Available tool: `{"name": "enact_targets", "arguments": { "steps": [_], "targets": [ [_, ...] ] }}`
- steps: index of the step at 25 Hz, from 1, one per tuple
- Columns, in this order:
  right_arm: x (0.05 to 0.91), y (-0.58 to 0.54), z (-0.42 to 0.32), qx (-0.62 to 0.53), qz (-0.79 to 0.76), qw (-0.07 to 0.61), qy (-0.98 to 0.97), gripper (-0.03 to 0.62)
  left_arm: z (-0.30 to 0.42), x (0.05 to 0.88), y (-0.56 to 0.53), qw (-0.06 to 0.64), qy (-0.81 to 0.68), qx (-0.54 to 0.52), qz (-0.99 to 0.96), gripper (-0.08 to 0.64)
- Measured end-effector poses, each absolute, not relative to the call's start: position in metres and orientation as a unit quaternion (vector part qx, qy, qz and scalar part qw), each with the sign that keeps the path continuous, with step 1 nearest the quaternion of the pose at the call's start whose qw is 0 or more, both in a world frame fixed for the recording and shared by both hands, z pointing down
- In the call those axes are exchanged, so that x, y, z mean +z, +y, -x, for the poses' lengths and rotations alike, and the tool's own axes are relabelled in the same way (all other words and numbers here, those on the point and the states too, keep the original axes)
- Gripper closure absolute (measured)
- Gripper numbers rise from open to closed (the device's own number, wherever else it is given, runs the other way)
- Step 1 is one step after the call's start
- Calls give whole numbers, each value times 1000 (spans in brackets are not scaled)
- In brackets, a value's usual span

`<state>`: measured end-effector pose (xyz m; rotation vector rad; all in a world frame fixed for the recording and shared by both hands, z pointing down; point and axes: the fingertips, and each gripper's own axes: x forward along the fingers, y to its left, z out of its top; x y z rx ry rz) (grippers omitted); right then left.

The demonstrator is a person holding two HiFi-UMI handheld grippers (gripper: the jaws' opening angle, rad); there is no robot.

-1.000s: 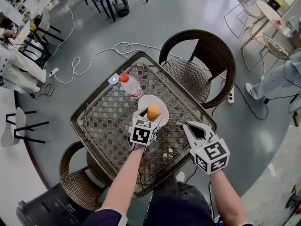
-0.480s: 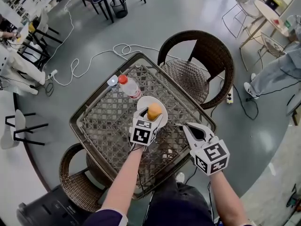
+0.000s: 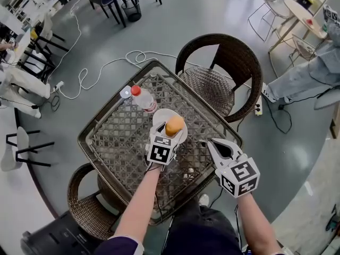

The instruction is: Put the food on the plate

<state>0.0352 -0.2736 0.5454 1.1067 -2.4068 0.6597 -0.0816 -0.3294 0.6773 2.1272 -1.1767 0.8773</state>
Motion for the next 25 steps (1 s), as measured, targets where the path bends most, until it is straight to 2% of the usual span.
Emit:
{"name": "enact_targets", "arguments": {
  "steps": [10, 22, 25],
  "targets": [
    [539, -268, -32, 234, -399, 199, -864, 589, 86, 660, -319, 272, -448, 316, -791, 272],
    [512, -268, -25, 217, -397, 179, -873, 589, 75, 601, -300, 249, -448, 265, -817, 278],
    [503, -268, -25, 212, -398, 172, -876, 589, 71, 582, -295, 237, -450, 247, -825, 339]
  ]
}}
